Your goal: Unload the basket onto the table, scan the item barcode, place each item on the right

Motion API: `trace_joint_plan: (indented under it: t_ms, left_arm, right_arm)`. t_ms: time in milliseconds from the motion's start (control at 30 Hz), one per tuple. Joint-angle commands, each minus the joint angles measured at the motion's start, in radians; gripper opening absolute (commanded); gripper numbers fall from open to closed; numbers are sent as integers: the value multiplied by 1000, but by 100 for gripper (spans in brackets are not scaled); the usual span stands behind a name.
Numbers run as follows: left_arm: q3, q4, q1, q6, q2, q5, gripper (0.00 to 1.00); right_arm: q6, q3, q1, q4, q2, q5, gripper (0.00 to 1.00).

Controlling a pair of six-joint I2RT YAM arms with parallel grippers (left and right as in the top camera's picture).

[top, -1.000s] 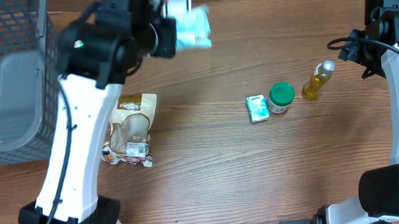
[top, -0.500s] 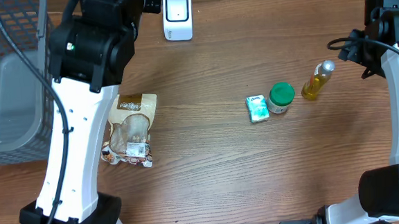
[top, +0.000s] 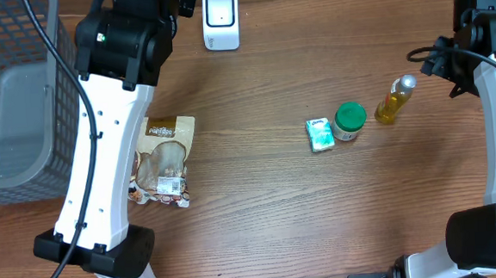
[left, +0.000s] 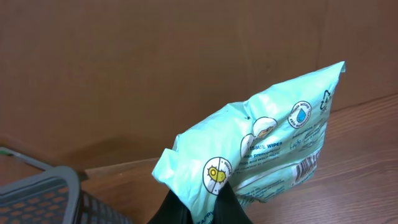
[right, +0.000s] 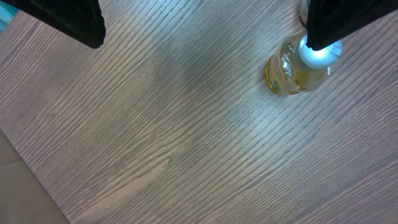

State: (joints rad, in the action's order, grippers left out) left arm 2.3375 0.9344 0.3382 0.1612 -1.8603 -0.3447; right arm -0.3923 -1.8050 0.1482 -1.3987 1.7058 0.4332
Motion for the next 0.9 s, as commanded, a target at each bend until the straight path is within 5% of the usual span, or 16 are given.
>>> trace_joint_plan:
  t_ms: [0, 633, 867]
  left_arm:
    - [13, -2, -16, 4, -23, -32, 4]
    - [9, -138, -176, -24, -163, -38, 4]
    - [9, -248, -180, 146, -238, 41, 4]
  right_arm:
    - [-8, -8, 0, 5, -1, 2, 100]
    - [-8, -8, 0, 5, -1, 2, 100]
    - [-8, -8, 0, 5, -1, 2, 100]
